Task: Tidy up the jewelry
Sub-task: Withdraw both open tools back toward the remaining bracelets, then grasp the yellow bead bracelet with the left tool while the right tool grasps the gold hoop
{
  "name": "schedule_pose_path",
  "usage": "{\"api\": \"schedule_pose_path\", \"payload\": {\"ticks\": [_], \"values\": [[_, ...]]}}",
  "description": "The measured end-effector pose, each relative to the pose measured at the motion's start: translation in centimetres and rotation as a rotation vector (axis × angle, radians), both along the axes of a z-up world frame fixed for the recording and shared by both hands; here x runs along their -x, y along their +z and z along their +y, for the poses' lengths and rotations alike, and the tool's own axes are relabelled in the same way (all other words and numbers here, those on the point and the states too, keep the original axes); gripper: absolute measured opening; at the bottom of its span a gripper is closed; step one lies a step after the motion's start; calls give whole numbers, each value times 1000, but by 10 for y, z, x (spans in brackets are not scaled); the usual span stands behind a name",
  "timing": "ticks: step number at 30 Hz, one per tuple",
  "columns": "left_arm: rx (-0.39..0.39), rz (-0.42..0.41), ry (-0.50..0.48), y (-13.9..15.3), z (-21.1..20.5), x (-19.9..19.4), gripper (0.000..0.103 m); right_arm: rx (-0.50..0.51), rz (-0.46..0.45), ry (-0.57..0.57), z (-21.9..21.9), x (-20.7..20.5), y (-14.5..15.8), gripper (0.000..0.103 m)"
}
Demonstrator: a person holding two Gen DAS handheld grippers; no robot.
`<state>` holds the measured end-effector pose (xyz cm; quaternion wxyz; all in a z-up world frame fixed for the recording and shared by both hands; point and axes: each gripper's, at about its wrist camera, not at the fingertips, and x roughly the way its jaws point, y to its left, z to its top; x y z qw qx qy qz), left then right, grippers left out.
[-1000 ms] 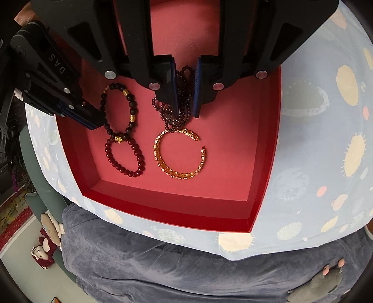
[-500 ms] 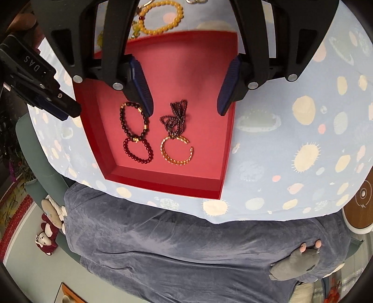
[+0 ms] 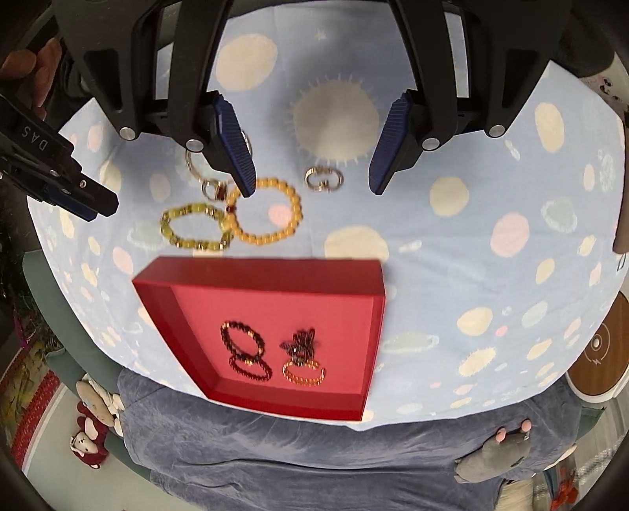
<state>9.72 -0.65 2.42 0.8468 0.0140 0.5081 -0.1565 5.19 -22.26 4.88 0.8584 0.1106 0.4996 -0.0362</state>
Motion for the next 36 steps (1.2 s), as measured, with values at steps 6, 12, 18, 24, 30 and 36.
{"api": "schedule_pose_path", "payload": {"ticks": [6,12,18,24,30,36], "values": [[-15,42,2,-21,8,34,58,-3,34,6,12,32,-16,42],[-30,54,51,-30,23,42,59,-13,51,48,32,37,-24,47],[-54,37,93,-30,33,35,63,4,37,107,60,25,-29,57],[-52,33,120,-30,43,28,63,21,49,130,79,5,-40,62],[-45,39,140,-33,52,26,63,54,67,129,88,-10,-52,65],[-39,39,137,-33,52,24,63,108,51,152,93,-11,-56,62]]}}
